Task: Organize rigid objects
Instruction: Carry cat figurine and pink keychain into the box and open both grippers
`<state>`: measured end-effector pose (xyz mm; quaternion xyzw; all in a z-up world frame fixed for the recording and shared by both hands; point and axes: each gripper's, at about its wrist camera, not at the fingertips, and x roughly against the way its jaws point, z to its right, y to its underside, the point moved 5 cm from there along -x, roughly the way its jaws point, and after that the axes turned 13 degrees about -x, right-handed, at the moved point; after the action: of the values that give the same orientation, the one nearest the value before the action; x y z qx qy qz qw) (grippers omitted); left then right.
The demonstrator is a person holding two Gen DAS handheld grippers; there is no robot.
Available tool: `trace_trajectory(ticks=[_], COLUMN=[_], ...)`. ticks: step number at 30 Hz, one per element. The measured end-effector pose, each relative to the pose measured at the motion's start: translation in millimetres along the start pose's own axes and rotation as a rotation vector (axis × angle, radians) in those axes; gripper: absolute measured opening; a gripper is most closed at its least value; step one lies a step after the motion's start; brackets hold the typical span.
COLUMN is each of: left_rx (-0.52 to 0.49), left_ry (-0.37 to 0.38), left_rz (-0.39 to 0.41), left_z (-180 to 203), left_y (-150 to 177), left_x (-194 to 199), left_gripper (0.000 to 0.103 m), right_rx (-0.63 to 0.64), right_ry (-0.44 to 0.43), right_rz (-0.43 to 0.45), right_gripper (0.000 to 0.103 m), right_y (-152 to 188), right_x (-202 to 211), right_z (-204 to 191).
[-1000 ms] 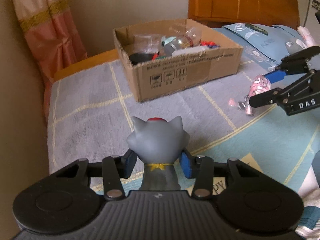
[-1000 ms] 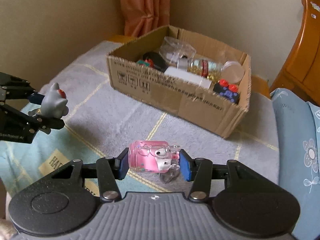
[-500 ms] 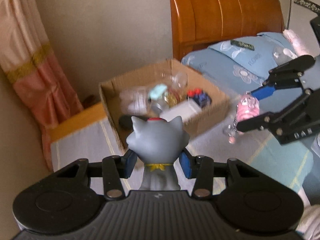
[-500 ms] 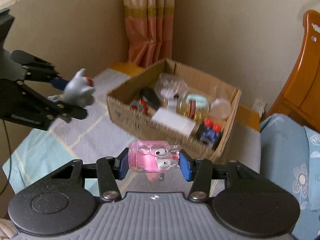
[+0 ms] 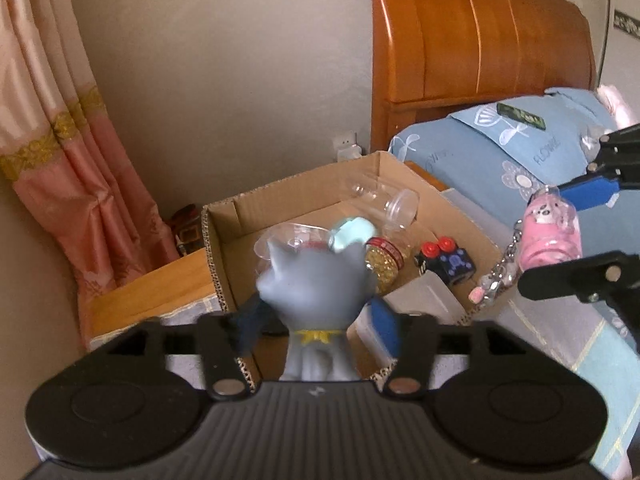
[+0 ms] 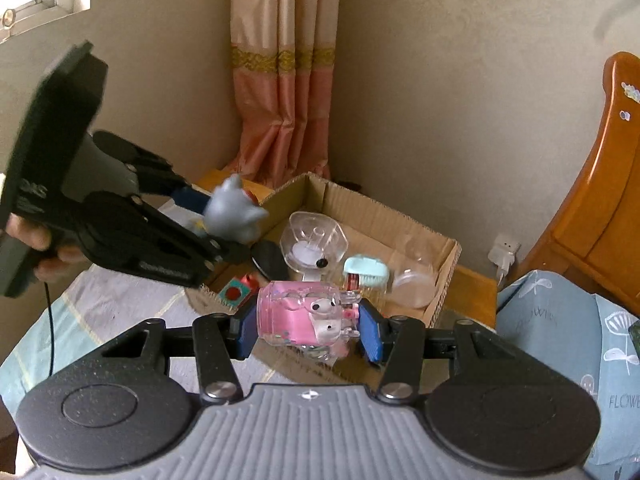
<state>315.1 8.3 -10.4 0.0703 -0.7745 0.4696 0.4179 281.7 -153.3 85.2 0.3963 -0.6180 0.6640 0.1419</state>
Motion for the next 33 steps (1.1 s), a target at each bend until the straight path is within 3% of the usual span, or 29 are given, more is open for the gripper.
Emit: trace_trajectory(ticks=[2,12,22,28,30,32,33], left_rx=[0.008,0.030,0.007,0.016,0.025,0.034,0.034], left_ry=[-0.018,-0.009,-0.054,-0.069,-0.072,-0.082,-0.086], left_rz=[0.036,0.073,0.102,0.116,0.116,0.113,0.114], left_z=[-2,-6,-4,-1,-1,-1,-1], left_y=[2,25,41,47,50,53,54], left_x=[1,14,26,31,32,33,34], left_gripper=[0.091,0.096,0.099,0.099,0.099,0.099,0.099], right_rx=[0.000,-0.022,-0.080,-0.112,-0.123,-0.134,-0.137], right_ry=[0.002,0.025,0.072,0.106,0.114,0.131,0.136], right_rz=[-0.004,-0.024,-0.067,-0.113,-0.116,-0.100,-0.089], right_gripper=[0.055,0.055,0.055,0.056,0.060,0.077,0.079], right_y=[-4,-35,-73,-78,-78,-79,-80], right_x=[-5,-37,-88,-124,-132,-132,-130], right_z=[1,7,27,35,37,39,39])
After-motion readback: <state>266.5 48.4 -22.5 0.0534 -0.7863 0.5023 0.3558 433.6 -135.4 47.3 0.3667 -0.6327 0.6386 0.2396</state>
